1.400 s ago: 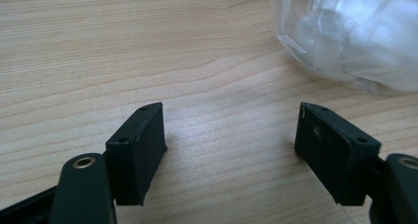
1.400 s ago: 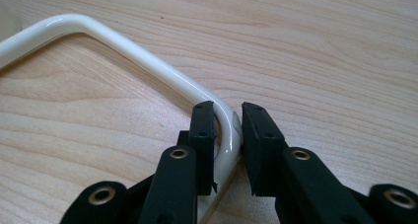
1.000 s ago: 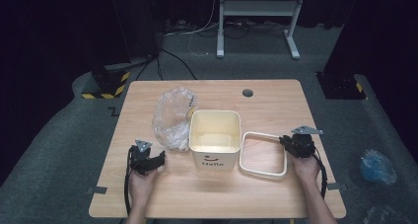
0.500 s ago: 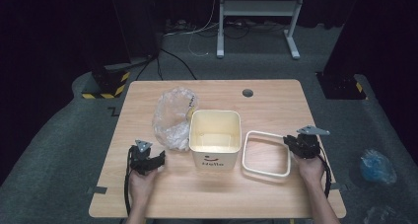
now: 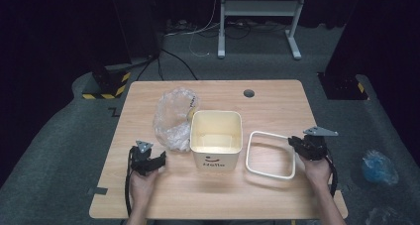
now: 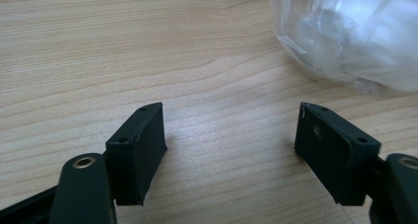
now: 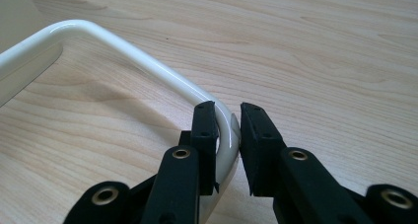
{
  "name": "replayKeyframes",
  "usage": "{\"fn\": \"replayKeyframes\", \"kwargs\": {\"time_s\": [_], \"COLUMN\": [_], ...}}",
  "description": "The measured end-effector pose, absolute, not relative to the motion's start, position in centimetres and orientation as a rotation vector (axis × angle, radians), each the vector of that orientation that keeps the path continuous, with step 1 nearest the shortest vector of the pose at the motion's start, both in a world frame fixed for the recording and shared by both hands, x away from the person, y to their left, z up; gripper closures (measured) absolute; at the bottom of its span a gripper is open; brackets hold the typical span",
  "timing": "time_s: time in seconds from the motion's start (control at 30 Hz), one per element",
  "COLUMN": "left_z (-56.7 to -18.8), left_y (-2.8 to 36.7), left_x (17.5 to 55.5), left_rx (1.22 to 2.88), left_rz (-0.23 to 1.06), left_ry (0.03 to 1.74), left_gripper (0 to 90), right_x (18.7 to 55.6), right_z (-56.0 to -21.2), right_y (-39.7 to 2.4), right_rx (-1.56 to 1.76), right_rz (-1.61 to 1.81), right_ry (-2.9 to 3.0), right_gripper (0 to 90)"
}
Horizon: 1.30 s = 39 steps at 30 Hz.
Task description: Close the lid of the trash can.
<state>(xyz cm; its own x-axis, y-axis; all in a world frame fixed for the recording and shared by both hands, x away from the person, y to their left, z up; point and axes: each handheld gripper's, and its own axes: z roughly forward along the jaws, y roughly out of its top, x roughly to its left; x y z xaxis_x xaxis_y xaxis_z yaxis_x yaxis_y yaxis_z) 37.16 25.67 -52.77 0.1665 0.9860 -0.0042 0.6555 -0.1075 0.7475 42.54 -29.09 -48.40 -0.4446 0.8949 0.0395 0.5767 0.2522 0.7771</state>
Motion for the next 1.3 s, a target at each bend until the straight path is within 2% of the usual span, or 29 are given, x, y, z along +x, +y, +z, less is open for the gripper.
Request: {"fn": "replayKeyframes", "kwargs": {"time_s": [1.3], "left_z": [-52.8], "left_y": [25.6], "left_x": [37.2], "left_rx": [1.83], "left_rz": [0.696], "left_ry": [1.559], "left_gripper": [27.7], "right_x": [41.9], "right_z": [-43.1], "right_y": [-29.3], "right_rx": [1.305], "right_rz": [1.082], "right_ry": [2.141], "right_gripper": [77.9]}}
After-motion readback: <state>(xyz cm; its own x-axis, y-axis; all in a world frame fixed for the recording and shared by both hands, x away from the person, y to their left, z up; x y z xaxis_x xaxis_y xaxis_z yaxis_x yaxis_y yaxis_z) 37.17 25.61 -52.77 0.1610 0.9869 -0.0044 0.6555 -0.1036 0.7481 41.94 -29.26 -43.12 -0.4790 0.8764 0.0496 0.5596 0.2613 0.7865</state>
